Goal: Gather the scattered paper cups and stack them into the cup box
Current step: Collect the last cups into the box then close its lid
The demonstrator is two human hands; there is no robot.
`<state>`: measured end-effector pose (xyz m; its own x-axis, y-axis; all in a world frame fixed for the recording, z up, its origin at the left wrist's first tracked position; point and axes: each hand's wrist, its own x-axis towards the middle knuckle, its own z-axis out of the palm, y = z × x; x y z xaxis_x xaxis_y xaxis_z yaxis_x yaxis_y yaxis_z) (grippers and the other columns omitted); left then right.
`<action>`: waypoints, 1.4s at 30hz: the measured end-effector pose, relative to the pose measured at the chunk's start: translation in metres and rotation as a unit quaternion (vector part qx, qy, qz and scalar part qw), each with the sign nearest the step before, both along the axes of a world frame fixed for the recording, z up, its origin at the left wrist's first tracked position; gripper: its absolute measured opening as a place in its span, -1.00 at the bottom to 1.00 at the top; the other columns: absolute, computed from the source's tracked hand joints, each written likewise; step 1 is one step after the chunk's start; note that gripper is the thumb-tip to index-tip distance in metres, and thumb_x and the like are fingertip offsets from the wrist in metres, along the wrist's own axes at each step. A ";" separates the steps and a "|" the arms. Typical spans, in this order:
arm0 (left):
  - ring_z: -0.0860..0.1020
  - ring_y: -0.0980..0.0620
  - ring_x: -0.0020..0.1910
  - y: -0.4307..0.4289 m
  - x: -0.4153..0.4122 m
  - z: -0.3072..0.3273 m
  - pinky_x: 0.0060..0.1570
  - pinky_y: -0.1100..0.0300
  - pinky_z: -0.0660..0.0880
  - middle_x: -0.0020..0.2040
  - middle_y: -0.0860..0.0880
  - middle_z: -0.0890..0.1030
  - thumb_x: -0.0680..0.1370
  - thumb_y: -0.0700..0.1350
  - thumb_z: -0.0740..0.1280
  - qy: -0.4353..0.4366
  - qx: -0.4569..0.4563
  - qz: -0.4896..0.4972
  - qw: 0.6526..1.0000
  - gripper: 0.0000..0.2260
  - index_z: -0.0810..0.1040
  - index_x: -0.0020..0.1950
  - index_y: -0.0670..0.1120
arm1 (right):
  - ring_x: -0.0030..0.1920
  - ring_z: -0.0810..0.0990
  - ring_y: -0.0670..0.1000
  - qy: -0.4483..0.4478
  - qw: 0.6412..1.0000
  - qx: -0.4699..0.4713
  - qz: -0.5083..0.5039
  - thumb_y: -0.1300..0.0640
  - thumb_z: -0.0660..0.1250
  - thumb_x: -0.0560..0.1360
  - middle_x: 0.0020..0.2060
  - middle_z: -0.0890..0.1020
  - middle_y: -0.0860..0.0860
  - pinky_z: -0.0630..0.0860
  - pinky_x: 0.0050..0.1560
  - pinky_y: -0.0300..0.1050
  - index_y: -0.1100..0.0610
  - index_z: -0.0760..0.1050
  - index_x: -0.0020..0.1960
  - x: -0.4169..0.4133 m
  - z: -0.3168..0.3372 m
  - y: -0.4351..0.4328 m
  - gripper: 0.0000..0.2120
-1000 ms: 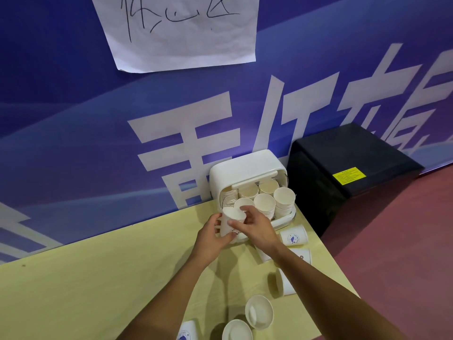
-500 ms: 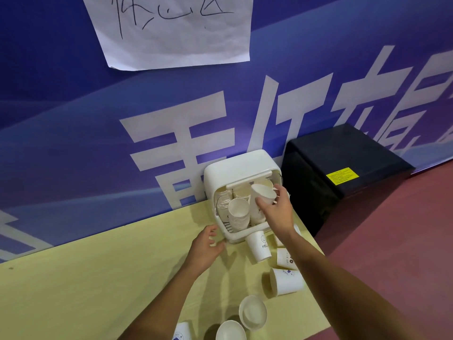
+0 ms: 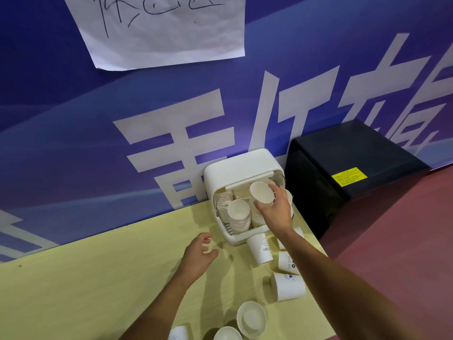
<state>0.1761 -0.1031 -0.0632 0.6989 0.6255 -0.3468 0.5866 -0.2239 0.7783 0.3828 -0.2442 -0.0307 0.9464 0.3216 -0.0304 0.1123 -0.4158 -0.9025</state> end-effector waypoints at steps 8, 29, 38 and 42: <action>0.52 0.05 0.09 0.000 -0.001 -0.003 -0.03 0.22 0.48 0.17 0.03 0.51 0.49 -0.10 0.45 0.002 0.004 0.001 1.000 -0.60 0.44 0.29 0.03 | 0.39 0.42 0.09 0.005 0.998 -0.051 0.041 0.05 0.56 0.41 0.42 0.43 0.04 0.36 0.29 -0.09 0.08 0.28 0.51 -0.005 -0.011 -0.004 -0.23; 0.51 0.02 0.03 0.011 -0.088 -0.013 0.03 0.25 0.43 0.21 -0.09 0.53 0.48 -0.16 0.44 0.022 0.007 0.029 0.999 -0.57 0.45 0.32 -0.10 | 0.22 0.55 -0.01 0.008 0.954 -0.121 0.273 0.08 0.48 0.46 0.23 0.57 0.02 0.41 0.16 -0.21 0.12 0.46 0.37 -0.141 -0.051 0.024 -0.49; 0.50 0.05 0.10 0.025 -0.195 -0.039 0.04 0.25 0.40 0.22 -0.03 0.53 0.48 -0.12 0.45 0.069 -0.010 0.108 0.992 -0.56 0.45 0.33 -0.04 | 0.23 0.54 0.01 0.020 0.880 -0.205 0.429 0.05 0.47 0.46 0.29 0.52 0.06 0.46 0.24 -0.14 0.10 0.44 0.40 -0.231 -0.072 0.060 -0.45; 0.43 -0.04 0.27 0.024 -0.230 -0.051 0.22 0.18 0.36 0.28 -0.08 0.46 0.45 -0.12 0.44 0.119 0.042 0.129 0.984 -0.54 0.46 0.34 -0.04 | 0.24 0.54 0.04 0.036 0.848 -0.255 0.462 0.02 0.47 0.46 0.31 0.50 0.08 0.48 0.25 -0.08 0.12 0.41 0.42 -0.259 -0.081 0.064 -0.42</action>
<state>-0.0536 -0.0789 -0.1143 0.4181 0.8049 -0.4211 0.7954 -0.1005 0.5977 0.1236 -0.1806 -0.1119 0.2861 0.8530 -0.4365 0.5560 -0.5188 -0.6494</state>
